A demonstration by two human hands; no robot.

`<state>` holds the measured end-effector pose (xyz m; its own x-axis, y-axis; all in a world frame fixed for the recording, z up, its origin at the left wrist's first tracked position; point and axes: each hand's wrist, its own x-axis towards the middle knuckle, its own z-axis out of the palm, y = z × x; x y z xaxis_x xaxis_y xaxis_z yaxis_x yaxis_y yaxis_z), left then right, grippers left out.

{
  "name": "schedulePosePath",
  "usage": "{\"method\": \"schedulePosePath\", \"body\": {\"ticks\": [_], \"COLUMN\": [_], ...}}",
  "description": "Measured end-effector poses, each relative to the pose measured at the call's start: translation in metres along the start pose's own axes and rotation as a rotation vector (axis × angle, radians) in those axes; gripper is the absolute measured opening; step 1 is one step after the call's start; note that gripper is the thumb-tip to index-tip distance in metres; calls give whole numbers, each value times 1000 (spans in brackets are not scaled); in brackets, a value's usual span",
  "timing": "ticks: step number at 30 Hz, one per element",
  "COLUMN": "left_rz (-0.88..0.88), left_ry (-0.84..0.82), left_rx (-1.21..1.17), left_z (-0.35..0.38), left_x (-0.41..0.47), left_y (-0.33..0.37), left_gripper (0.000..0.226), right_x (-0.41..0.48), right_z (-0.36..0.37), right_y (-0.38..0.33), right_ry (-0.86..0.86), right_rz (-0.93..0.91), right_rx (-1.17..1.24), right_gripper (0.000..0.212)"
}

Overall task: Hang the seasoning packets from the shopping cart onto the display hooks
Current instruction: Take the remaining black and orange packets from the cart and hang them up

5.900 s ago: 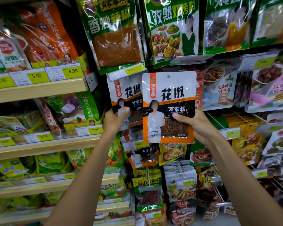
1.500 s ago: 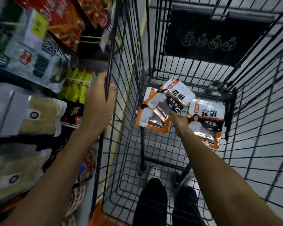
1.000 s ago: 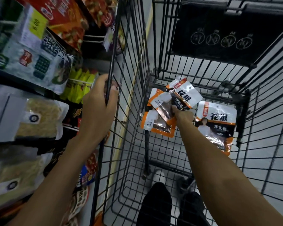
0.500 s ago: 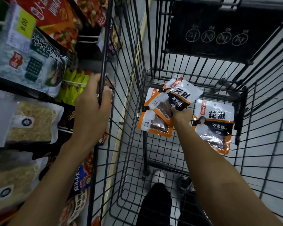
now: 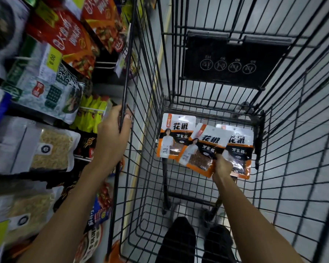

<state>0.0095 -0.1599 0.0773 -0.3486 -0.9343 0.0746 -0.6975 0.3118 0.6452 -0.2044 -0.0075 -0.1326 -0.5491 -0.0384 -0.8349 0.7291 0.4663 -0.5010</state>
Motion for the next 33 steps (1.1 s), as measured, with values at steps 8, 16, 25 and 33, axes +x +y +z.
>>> {"method": "schedulePosePath", "body": {"ticks": [8, 16, 25, 33], "left_rz": [51, 49, -390, -784], "left_ry": [76, 64, -438, -582], "left_rx": [27, 197, -421, -750], "left_z": [8, -11, 56, 113], "left_x": [1, -2, -13, -25], "left_y": [-8, 12, 80, 28], "left_gripper": [18, 27, 55, 49], "right_x": [0, -63, -137, -79], "right_z": [8, -41, -85, -56], "right_y": [13, -28, -91, -73], "right_ry": [-103, -249, -794, -611], "right_rz": [57, -142, -124, -287], "right_rx": [16, 87, 157, -125], "right_gripper": [15, 26, 23, 17]}}
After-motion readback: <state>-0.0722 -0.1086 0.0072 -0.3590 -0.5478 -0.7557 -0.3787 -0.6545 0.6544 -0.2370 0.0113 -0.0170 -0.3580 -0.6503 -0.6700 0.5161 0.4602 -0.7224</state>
